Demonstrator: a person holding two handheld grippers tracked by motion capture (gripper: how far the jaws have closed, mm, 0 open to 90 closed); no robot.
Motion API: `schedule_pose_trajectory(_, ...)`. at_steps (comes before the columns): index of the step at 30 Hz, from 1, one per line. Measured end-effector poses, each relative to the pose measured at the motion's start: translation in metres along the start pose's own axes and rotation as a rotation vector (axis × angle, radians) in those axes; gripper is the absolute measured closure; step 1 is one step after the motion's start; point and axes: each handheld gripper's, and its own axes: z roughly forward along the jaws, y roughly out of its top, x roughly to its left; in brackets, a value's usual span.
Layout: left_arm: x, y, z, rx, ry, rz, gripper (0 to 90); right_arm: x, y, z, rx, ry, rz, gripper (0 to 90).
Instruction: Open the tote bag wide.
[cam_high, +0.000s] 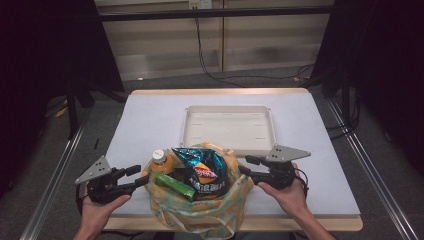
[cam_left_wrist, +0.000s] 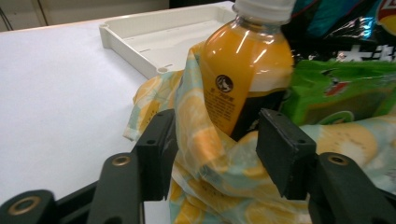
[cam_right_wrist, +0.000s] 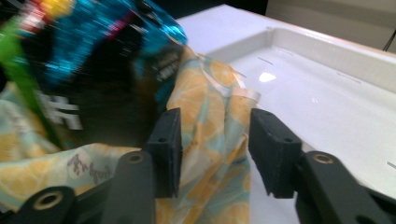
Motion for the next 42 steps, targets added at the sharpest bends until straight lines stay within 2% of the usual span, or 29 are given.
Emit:
schedule_pose_trajectory(7,-0.01,0.004,-0.015,-0.055,-0.017,-0.013,45.7,0.011,0.001,-0.016,-0.023,0.034,0.001,48.5)
schedule_pose_trajectory(9,-0.017,0.006,-0.015,-0.063,0.001,-0.023,47.0,0.015,0.002,-0.02,-0.032,0.039,0.008,47.4)
schedule_pose_trajectory(11,-0.023,0.006,-0.013,-0.078,-0.051,0.0,52.6,0.018,0.002,-0.022,-0.047,0.054,0.017,47.2)
schedule_pose_trajectory(12,-0.027,0.007,-0.013,-0.071,-0.052,0.021,53.5,0.02,0.003,-0.023,-0.049,0.054,0.013,47.1)
schedule_pose_trajectory(13,-0.031,0.007,-0.012,-0.067,-0.091,0.035,55.4,0.021,0.003,-0.023,-0.052,0.06,0.009,47.2)
schedule_pose_trajectory(14,-0.034,0.007,-0.01,-0.07,-0.099,0.034,57.6,0.022,0.004,-0.022,-0.053,0.066,0.017,47.2)
schedule_pose_trajectory(15,-0.036,0.006,-0.01,-0.054,-0.088,0.054,57.7,0.022,0.004,-0.022,-0.055,0.068,0.02,47.2)
schedule_pose_trajectory(16,-0.038,0.004,-0.005,-0.054,-0.121,0.039,57.6,0.023,0.003,-0.02,-0.055,0.073,0.022,47.2)
schedule_pose_trajectory(17,-0.04,0.002,-0.002,-0.042,-0.128,0.036,54.2,0.023,0.002,-0.018,-0.054,0.079,0.025,47.2)
schedule_pose_trajectory(21,-0.042,-0.008,0.013,0.059,-0.146,0.07,47.0,0.022,-0.001,-0.011,-0.035,0.084,0.039,47.3)
schedule_pose_trajectory(22,-0.042,-0.01,0.016,0.077,-0.155,0.079,50.1,0.021,-0.002,-0.009,-0.032,0.085,0.039,47.4)
schedule_pose_trajectory(23,-0.041,-0.012,0.019,0.099,-0.178,0.093,58.5,0.021,-0.002,-0.008,-0.029,0.085,0.035,47.5)
schedule_pose_trajectory(24,-0.041,-0.014,0.021,0.108,-0.196,0.106,70.8,0.021,-0.003,-0.006,-0.025,0.086,0.036,47.5)
schedule_pose_trajectory(26,-0.04,-0.017,0.025,0.134,-0.22,0.11,84.6,0.021,-0.004,-0.003,-0.017,0.088,0.039,47.6)
schedule_pose_trajectory(28,-0.038,-0.018,0.027,0.168,-0.224,0.131,90.0,0.022,-0.005,0.001,-0.006,0.099,0.034,49.5)
schedule_pose_trajectory(31,-0.039,-0.021,0.03,0.193,-0.228,0.131,90.0,0.024,-0.008,0.007,0.011,0.117,0.031,53.6)
schedule_pose_trajectory(33,-0.038,-0.025,0.033,0.212,-0.224,0.106,90.0,0.024,-0.008,0.01,0.02,0.128,0.023,62.0)
schedule_pose_trajectory(35,-0.036,-0.028,0.037,0.235,-0.225,0.105,90.0,0.025,-0.01,0.013,0.034,0.128,0.021,68.8)
schedule_pose_trajectory(36,-0.035,-0.029,0.039,0.239,-0.228,0.098,89.7,0.024,-0.011,0.014,0.037,0.133,0.019,76.9)
schedule_pose_trajectory(39,-0.032,-0.029,0.042,0.254,-0.229,0.101,88.9,0.023,-0.015,0.016,0.058,0.131,0.015,89.8)
schedule_pose_trajectory(42,-0.032,-0.03,0.042,0.25,-0.221,0.09,86.3,0.021,-0.018,0.016,0.074,0.12,0.004,90.0)
